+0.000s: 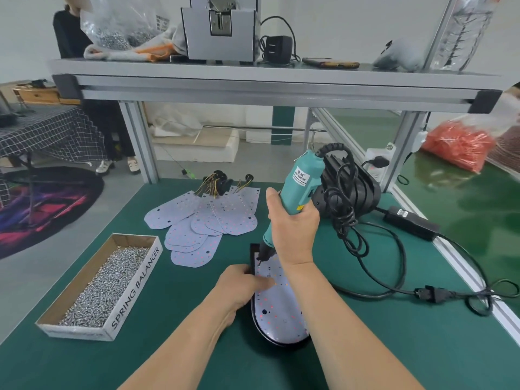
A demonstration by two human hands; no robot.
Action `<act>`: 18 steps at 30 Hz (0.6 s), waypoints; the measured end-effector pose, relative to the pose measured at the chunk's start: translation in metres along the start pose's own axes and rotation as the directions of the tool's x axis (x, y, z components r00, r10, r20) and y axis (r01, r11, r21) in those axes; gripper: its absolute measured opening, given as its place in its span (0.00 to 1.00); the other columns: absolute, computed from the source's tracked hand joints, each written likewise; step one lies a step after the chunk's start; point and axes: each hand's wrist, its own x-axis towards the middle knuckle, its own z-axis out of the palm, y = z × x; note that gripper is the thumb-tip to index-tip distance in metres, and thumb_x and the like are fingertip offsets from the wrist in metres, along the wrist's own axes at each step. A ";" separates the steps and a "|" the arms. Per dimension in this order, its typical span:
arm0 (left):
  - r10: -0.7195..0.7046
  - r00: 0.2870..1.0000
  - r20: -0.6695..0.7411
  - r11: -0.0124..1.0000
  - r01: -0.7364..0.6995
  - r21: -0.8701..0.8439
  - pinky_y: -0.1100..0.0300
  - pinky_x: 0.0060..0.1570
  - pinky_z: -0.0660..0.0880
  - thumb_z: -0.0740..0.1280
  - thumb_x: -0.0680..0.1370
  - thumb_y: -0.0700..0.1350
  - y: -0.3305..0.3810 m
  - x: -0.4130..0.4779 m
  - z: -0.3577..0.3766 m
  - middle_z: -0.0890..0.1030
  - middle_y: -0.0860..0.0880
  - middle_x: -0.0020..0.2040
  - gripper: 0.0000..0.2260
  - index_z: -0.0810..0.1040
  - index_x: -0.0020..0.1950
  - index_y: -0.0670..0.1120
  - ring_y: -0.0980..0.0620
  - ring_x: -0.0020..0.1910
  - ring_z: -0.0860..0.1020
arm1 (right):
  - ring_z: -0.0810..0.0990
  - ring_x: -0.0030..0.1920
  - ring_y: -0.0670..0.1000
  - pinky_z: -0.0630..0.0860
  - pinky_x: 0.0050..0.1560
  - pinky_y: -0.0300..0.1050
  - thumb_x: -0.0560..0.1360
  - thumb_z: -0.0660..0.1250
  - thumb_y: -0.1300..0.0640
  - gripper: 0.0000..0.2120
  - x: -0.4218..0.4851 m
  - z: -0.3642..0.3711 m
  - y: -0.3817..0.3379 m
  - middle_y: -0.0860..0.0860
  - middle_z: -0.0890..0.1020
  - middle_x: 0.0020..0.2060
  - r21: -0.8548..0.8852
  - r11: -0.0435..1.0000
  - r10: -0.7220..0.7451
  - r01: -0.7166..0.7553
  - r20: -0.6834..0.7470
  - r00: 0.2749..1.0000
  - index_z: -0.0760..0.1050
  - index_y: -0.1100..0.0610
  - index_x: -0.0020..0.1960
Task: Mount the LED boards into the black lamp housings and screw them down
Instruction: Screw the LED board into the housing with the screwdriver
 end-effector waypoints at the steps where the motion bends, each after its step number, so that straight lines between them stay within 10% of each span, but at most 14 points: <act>1: 0.000 1.000 0.000 1.000 0.000 0.000 0.54 0.55 0.80 0.76 0.69 0.40 0.000 0.000 0.000 0.87 0.49 0.45 0.09 0.86 0.49 0.43 0.48 0.47 0.86 | 0.71 0.29 0.51 0.72 0.33 0.44 0.70 0.73 0.50 0.21 0.000 -0.002 -0.003 0.54 0.72 0.27 -0.007 1.000 -0.013 0.013 -0.007 1.000 0.70 0.67 0.36; 8: -0.006 1.000 -0.003 1.000 0.006 -0.008 0.52 0.55 0.80 0.75 0.72 0.37 0.001 0.000 -0.002 0.87 0.45 0.45 0.10 0.84 0.52 0.40 0.46 0.47 0.86 | 0.74 0.28 0.50 0.73 0.32 0.42 0.69 0.73 0.46 0.09 0.021 -0.043 -0.041 0.49 0.75 0.26 0.009 0.998 -0.065 0.070 -0.253 0.965 0.76 0.42 0.32; 18: -0.002 1.000 0.011 1.000 0.002 0.021 0.50 0.56 0.80 0.75 0.72 0.39 -0.003 0.002 -0.006 0.87 0.46 0.44 0.09 0.84 0.51 0.41 0.45 0.47 0.86 | 0.80 0.30 0.45 0.75 0.36 0.41 0.70 0.72 0.43 0.14 0.016 -0.171 -0.036 0.47 0.82 0.31 -0.146 0.988 -0.045 -0.045 -0.560 0.827 0.71 0.47 0.48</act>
